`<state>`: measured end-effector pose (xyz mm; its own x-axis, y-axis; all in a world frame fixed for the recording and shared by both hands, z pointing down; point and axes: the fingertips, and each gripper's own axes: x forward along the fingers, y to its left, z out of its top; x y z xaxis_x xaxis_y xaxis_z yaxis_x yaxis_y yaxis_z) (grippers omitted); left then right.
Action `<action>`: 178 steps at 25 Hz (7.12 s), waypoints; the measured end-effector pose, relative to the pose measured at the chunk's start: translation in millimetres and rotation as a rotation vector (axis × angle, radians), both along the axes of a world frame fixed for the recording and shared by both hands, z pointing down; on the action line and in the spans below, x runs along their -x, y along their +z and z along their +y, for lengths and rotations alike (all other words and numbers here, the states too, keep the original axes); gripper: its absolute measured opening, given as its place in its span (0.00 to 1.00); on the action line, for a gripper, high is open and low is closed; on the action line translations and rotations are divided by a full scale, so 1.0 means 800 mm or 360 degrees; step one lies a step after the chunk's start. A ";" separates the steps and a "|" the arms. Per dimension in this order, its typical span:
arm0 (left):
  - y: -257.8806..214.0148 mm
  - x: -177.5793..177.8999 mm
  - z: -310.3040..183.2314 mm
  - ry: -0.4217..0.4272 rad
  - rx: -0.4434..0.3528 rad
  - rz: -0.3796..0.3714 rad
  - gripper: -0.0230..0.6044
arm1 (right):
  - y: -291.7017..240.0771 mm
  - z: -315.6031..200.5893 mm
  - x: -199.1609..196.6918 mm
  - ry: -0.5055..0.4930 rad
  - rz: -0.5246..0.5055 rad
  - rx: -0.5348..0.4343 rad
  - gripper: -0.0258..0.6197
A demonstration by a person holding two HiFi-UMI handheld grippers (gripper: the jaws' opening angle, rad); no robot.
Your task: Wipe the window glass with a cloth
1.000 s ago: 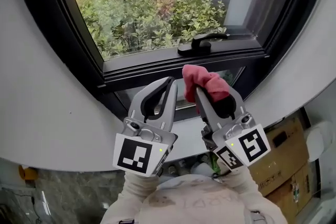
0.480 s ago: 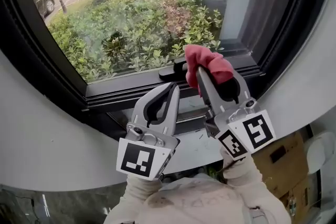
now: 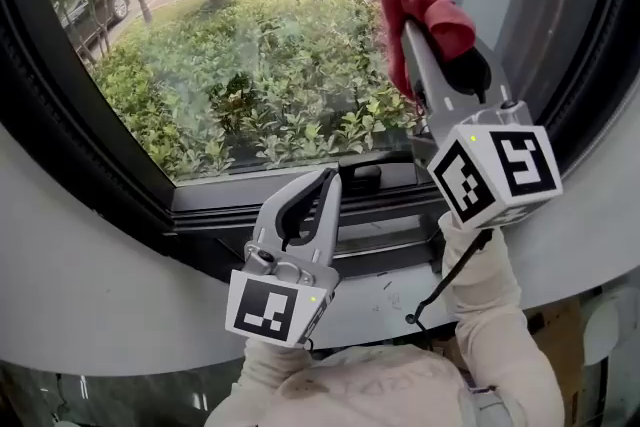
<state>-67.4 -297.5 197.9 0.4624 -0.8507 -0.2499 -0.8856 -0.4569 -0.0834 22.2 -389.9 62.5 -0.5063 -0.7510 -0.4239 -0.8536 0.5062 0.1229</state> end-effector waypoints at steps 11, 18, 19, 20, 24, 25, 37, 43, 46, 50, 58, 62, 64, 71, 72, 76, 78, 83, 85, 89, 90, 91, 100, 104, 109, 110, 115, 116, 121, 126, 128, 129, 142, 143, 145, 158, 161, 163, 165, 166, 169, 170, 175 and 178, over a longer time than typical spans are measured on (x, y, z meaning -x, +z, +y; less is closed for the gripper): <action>0.011 -0.012 -0.021 0.0018 0.0019 -0.0007 0.04 | 0.021 -0.013 0.000 0.0119 0.0096 -0.0080 0.23; 0.013 -0.051 -0.030 0.0056 0.0023 -0.0020 0.04 | 0.020 -0.027 -0.063 0.0217 0.0099 -0.0080 0.24; 0.013 -0.058 -0.031 0.0064 0.0020 -0.0019 0.04 | 0.020 -0.030 -0.077 0.0239 0.0087 -0.0070 0.24; 0.012 -0.065 -0.032 0.0073 0.0016 -0.0018 0.04 | 0.020 -0.033 -0.092 0.0263 0.0076 -0.0060 0.24; 0.012 -0.092 -0.037 0.0095 0.0016 -0.0035 0.04 | 0.021 -0.045 -0.147 0.0371 0.0041 -0.0035 0.24; 0.012 -0.098 -0.038 0.0101 0.0015 -0.0037 0.04 | 0.021 -0.048 -0.160 0.0395 0.0030 -0.0028 0.24; 0.017 -0.123 -0.041 0.0114 0.0033 -0.0051 0.04 | 0.053 -0.051 -0.194 0.0469 -0.0003 -0.0027 0.23; 0.025 -0.125 -0.038 0.0126 0.0040 -0.0063 0.04 | 0.096 -0.053 -0.193 0.0449 -0.0007 0.0045 0.23; 0.027 -0.120 -0.034 0.0122 0.0042 -0.0061 0.04 | 0.094 -0.051 -0.186 0.0454 -0.0026 0.0058 0.23; 0.029 -0.101 -0.027 0.0116 0.0048 -0.0052 0.04 | 0.094 -0.042 -0.147 0.0416 -0.0014 0.0058 0.23; 0.030 -0.034 -0.014 0.0047 0.0062 -0.0037 0.04 | 0.091 -0.022 -0.052 0.0334 -0.0042 0.0040 0.23; 0.030 0.000 -0.007 0.0025 0.0063 -0.0023 0.04 | 0.089 -0.011 -0.004 0.0284 -0.0044 0.0037 0.23; 0.028 0.015 -0.004 0.0019 0.0060 -0.0016 0.04 | 0.087 -0.006 0.020 0.0260 -0.0016 0.0031 0.23; 0.027 0.040 0.000 0.0047 0.0046 -0.0016 0.04 | 0.090 -0.002 0.042 0.0279 0.0027 0.0006 0.23; 0.026 0.039 0.000 0.0057 0.0041 -0.0022 0.04 | 0.096 -0.002 0.042 0.0283 0.0040 0.0015 0.23; 0.023 0.025 -0.003 0.0096 0.0012 -0.0060 0.04 | 0.131 -0.003 0.044 0.0285 0.0079 0.0094 0.23; 0.020 0.017 -0.006 0.0110 -0.0004 -0.0073 0.04 | 0.143 -0.003 0.044 0.0275 0.0080 0.0124 0.23; 0.008 -0.005 -0.020 0.0102 -0.0054 -0.0083 0.04 | 0.146 -0.006 0.037 0.0244 0.0113 0.0104 0.23; 0.001 -0.017 -0.026 0.0092 -0.0078 -0.0083 0.04 | 0.148 -0.009 0.023 0.0242 0.0111 0.0103 0.23; -0.014 -0.046 -0.043 0.0078 -0.0132 -0.0068 0.04 | 0.150 -0.018 -0.016 0.0270 0.0125 0.0072 0.24; -0.016 -0.055 -0.047 0.0080 -0.0143 -0.0063 0.04 | 0.150 -0.020 -0.027 0.0280 0.0128 0.0065 0.24; -0.018 -0.065 -0.052 0.0083 -0.0150 -0.0060 0.04 | 0.150 -0.023 -0.038 0.0287 0.0128 0.0061 0.24; -0.028 -0.147 -0.082 0.0132 -0.0159 -0.0053 0.04 | 0.142 -0.045 -0.139 0.0372 0.0111 0.0054 0.24; -0.037 -0.166 -0.089 0.0146 -0.0170 -0.0050 0.04 | 0.141 -0.053 -0.173 0.0421 0.0083 0.0090 0.24; -0.041 -0.170 -0.090 0.0138 -0.0195 -0.0066 0.04 | 0.146 -0.052 -0.173 0.0441 0.0096 0.0080 0.24; -0.039 -0.168 -0.091 0.0133 -0.0194 -0.0071 0.04 | 0.150 -0.051 -0.173 0.0446 0.0090 0.0088 0.23; -0.029 -0.150 -0.093 0.0090 -0.0168 -0.0075 0.04 | 0.179 -0.050 -0.170 0.0455 0.0074 0.0135 0.23; -0.028 -0.145 -0.092 0.0083 -0.0164 -0.0075 0.04 | 0.182 -0.049 -0.169 0.0467 0.0070 0.0139 0.23; -0.022 -0.113 -0.085 0.0038 -0.0148 -0.0068 0.04 | 0.182 -0.046 -0.156 0.0508 0.0013 0.0159 0.22; -0.019 -0.072 -0.076 -0.0023 -0.0138 -0.0065 0.04 | 0.176 -0.035 -0.106 0.0414 -0.0027 0.0160 0.22; -0.019 -0.054 -0.071 -0.0048 -0.0138 -0.0060 0.04 | 0.173 -0.031 -0.082 0.0374 -0.0035 0.0158 0.22; -0.019 -0.044 -0.067 -0.0062 -0.0137 -0.0057 0.04 | 0.172 -0.028 -0.070 0.0356 -0.0039 0.0158 0.22; -0.020 0.077 -0.032 -0.0209 -0.0140 -0.0044 0.04 | 0.159 0.004 0.078 0.0177 -0.0008 0.0121 0.22; -0.020 0.083 -0.029 -0.0214 -0.0140 -0.0044 0.04 | 0.158 0.006 0.088 0.0166 -0.0002 0.0118 0.22; -0.019 0.095 -0.023 -0.0219 -0.0141 -0.0041 0.04 | 0.157 0.010 0.103 0.0157 0.0005 0.0114 0.22; -0.022 0.109 0.022 -0.0135 -0.0167 -0.0013 0.04 | 0.151 0.068 0.112 -0.0027 0.0033 0.0146 0.23; -0.019 0.104 0.034 -0.0098 -0.0163 -0.0014 0.04 | 0.155 0.100 0.109 -0.0061 0.0030 0.0139 0.23; -0.016 0.099 0.044 -0.0068 -0.0160 -0.0019 0.04 | 0.161 0.119 0.105 -0.0074 0.0016 0.0147 0.23; -0.011 0.095 0.054 -0.0038 -0.0161 -0.0024 0.04 | 0.169 0.137 0.102 -0.0092 0.0003 0.0166 0.23; -0.009 0.092 0.060 -0.0024 -0.0162 -0.0025 0.04 | 0.173 0.145 0.102 -0.0098 -0.0001 0.0176 0.23; 0.001 0.084 0.078 0.0010 -0.0145 -0.0046 0.04 | 0.185 0.164 0.102 -0.0097 -0.0004 0.0198 0.23; 0.006 0.082 0.083 0.0019 -0.0133 -0.0054 0.04 | 0.188 0.170 0.101 -0.0097 -0.0008 0.0205 0.23; 0.025 0.077 0.104 0.0062 -0.0064 -0.0053 0.04 | 0.198 0.200 0.103 -0.0107 -0.0020 0.0235 0.23; 0.028 0.077 0.117 0.0078 -0.0051 -0.0042 0.04 | 0.202 0.216 0.105 -0.0105 -0.0008 0.0252 0.23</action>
<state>-129.3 -204.1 220.0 0.5101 -0.8187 -0.2637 -0.8596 -0.4963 -0.1217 -61.9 -217.1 224.2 -0.5550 -0.7737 -0.3055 -0.8183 0.5739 0.0329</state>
